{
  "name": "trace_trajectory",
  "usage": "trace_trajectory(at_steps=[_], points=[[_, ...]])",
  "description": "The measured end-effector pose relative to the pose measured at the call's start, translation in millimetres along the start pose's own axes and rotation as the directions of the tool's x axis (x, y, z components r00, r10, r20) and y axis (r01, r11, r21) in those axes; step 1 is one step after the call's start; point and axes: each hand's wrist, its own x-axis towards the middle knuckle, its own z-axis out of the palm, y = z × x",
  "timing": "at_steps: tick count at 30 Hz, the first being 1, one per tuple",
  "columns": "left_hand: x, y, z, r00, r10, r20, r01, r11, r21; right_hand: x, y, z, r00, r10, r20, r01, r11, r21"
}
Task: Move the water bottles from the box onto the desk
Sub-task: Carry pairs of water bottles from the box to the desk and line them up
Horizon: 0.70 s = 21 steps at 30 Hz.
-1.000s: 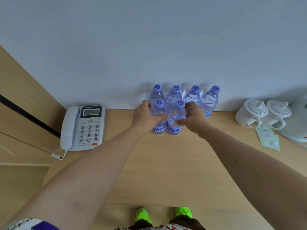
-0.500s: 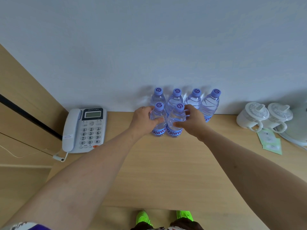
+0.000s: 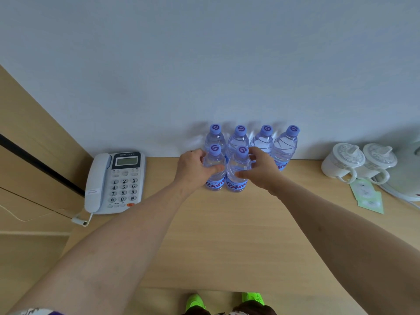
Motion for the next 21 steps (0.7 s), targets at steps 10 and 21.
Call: trace_trajectory(at_steps=[10,21], points=[[1.4,-0.9,-2.5,1.000,-0.007,0.016,0.007,1.000,0.019,3.5,-1.6,2.8,1.000,0.014,0.027,-0.014,1.000,-0.006],[-2.0,7.5,-18.7,0.994,0.111,-0.014,-0.110,0.993,0.044,-13.5,-9.1,-0.2,0.996,0.011,-0.086,-0.018,0.996,-0.085]])
